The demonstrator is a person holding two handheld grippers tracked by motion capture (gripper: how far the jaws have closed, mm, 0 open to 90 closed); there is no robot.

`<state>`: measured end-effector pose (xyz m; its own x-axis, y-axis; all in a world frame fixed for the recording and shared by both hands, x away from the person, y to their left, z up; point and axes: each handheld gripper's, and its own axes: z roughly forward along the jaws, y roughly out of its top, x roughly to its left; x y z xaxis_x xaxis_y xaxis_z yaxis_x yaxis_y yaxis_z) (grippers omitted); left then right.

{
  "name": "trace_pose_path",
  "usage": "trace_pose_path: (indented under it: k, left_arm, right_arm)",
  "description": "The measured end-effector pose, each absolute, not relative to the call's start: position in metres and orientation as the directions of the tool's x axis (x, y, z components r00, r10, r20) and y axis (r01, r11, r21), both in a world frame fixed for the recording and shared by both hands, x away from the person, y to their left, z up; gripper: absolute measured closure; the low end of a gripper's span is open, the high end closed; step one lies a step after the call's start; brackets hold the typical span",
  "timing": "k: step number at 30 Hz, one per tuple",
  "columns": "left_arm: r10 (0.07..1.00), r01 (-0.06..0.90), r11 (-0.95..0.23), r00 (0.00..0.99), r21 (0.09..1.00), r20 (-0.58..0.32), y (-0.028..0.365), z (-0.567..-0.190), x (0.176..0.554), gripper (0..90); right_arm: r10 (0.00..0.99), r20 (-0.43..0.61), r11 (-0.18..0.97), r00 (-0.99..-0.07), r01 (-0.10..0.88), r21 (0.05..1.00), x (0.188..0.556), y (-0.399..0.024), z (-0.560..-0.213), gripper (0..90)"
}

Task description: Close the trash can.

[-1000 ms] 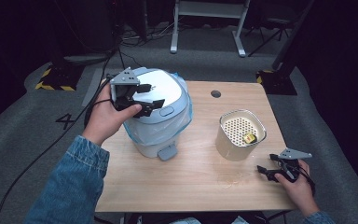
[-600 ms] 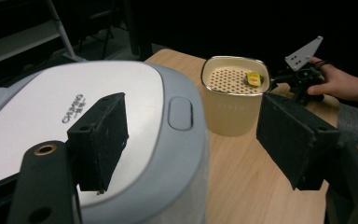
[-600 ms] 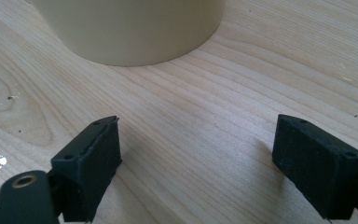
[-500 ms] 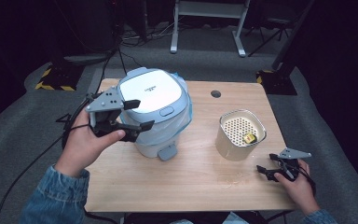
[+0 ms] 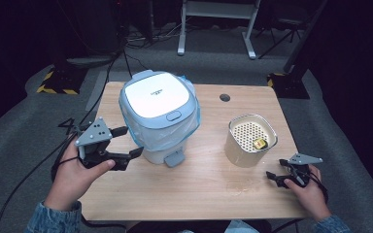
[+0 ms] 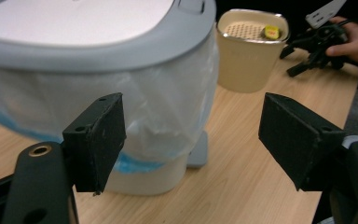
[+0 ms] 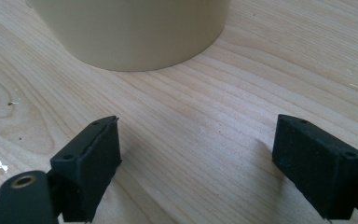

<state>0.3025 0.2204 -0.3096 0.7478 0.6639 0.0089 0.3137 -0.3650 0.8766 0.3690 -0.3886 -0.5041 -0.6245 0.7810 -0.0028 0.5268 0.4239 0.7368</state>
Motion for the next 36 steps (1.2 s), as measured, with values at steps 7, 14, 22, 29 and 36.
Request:
trace_pose_path:
  k: [7,14,22,29,36]
  left_arm:
    - [0.712,0.362,-0.356,0.702,0.862,-0.001,0.237,-0.339,0.297,23.0]
    - [0.760,0.434,-0.335,0.649,0.836,-0.032,0.250,-0.374,0.300,23.0]
    - [0.807,0.552,-0.322,0.585,0.769,-0.083,0.262,-0.418,0.305,22.6]
    - [0.819,0.610,-0.342,0.566,0.715,-0.092,0.267,-0.453,0.311,22.6]
    - [0.822,0.630,-0.374,0.565,0.681,-0.071,0.266,-0.471,0.312,22.1]
  right_arm:
    - [0.781,-0.003,0.424,-0.624,0.527,0.737,0.369,-0.389,-0.504,15.1]
    - [0.781,-0.003,0.424,-0.624,0.527,0.737,0.369,-0.389,-0.504,15.1]
    - [0.780,-0.002,0.424,-0.625,0.526,0.738,0.369,-0.389,-0.504,15.3]
    - [0.780,-0.002,0.423,-0.625,0.526,0.738,0.369,-0.389,-0.504,15.3]
    - [0.780,-0.002,0.424,-0.625,0.526,0.737,0.369,-0.389,-0.504,15.3]
